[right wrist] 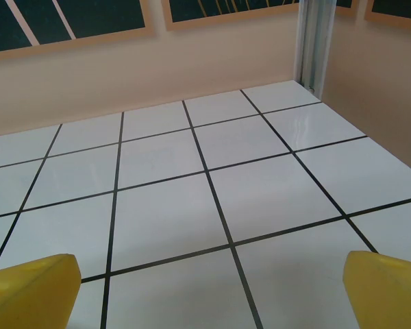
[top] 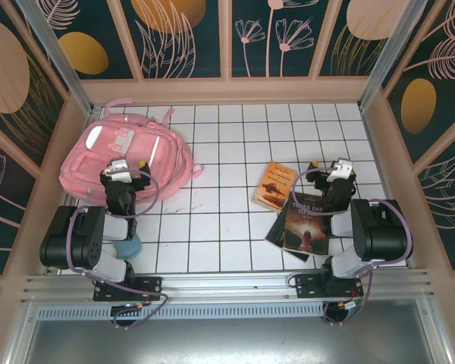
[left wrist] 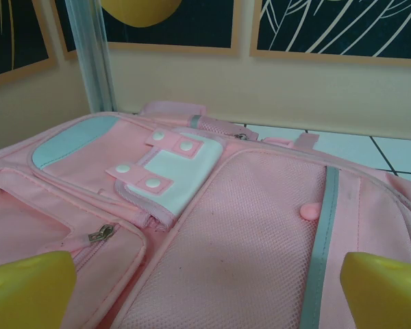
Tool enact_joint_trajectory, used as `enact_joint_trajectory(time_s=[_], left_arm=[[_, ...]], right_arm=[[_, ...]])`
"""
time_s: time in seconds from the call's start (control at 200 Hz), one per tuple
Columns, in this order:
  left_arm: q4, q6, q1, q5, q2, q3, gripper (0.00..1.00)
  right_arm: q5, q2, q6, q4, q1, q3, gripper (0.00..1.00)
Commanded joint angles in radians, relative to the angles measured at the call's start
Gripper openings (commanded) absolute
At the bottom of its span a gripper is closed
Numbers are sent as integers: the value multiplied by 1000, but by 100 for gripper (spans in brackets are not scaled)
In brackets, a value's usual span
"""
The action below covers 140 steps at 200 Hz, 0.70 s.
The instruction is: Pack books, pencil case, and school supplies into a backpack
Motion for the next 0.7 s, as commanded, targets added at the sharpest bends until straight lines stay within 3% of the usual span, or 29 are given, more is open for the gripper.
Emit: enact_joint_trajectory(time_s=[0.0, 0.696], left_arm=[[27, -12, 3, -2, 1, 3, 99], [24, -18, 3, -26, -4, 1, 99]], right_arm=[[3, 8, 10, 44, 5, 0, 99], [-15, 3, 11, 49, 0, -3, 99]])
